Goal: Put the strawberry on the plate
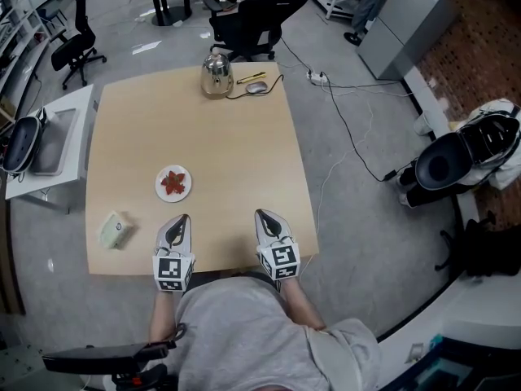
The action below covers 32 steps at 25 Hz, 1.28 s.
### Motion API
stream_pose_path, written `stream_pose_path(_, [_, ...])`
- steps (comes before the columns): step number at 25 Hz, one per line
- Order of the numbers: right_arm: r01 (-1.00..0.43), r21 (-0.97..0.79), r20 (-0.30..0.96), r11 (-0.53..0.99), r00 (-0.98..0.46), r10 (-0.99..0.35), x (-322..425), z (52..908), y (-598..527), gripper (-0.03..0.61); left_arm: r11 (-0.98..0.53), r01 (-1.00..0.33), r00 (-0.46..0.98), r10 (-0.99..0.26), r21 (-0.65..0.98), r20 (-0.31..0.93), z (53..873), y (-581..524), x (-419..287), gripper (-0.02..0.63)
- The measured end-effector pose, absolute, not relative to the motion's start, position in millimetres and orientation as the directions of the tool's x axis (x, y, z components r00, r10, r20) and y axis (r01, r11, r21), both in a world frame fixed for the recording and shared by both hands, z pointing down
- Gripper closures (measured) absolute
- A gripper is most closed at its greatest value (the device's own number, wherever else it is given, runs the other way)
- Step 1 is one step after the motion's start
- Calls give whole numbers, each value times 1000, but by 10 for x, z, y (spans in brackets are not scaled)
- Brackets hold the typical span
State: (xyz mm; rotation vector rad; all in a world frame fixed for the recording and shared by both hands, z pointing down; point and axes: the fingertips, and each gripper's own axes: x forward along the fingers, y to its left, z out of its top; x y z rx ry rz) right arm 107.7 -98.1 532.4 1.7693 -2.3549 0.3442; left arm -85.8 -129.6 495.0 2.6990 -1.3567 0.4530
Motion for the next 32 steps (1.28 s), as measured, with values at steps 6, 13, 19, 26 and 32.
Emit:
stream_pose_path(6, [-957,-65,287,282,-289,-913,1087,5310,-967,572,-598,-799,558,-773,-55,303,4931,-1287,-823,594])
stream_pose_path(13, [-955,-62,286,289,-294,-912,1080,5332,-983,572,-591,-805,551,-777,-52,304,4950,-1294,-835,594])
stream_pose_path(19, [-954,-67,290,291,-298,-910,1078,5335,-989,572,-592,-804,551,-779,-59,300,4912,-1307,-819,594])
stream_pose_path(26, [-953,-72,291,295,-303,-907,1064,5341,-1008,572,-594,-801,550,-778,-72,304,4971,-1291,-849,594])
stream_pose_path(32, [-949,-66,293,308,-314,-903,1046,5369,-1005,572,-585,-809,541,-783,-66,307,4947,-1299,-845,594])
